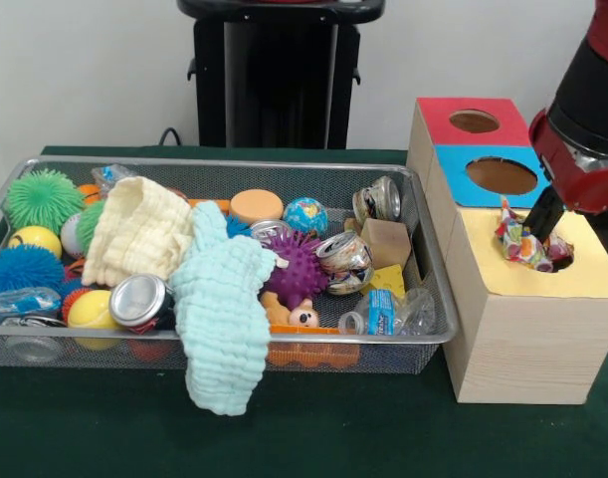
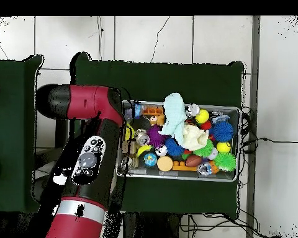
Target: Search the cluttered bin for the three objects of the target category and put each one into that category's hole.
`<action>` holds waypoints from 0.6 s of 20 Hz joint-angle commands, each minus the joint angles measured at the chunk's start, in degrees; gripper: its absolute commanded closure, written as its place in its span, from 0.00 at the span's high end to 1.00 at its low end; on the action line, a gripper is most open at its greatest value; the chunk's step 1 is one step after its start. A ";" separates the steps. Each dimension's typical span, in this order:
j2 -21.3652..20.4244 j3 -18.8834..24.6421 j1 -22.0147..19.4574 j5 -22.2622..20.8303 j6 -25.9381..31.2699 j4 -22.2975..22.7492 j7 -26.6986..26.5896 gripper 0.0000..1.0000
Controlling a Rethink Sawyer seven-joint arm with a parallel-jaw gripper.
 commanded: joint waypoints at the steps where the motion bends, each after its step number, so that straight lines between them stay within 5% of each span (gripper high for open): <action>1: 6.22 2.81 -0.17 1.36 -2.66 -1.78 11.89 0.00; 12: 6.97 4.13 -0.45 3.56 -5.04 -2.60 11.35 0.00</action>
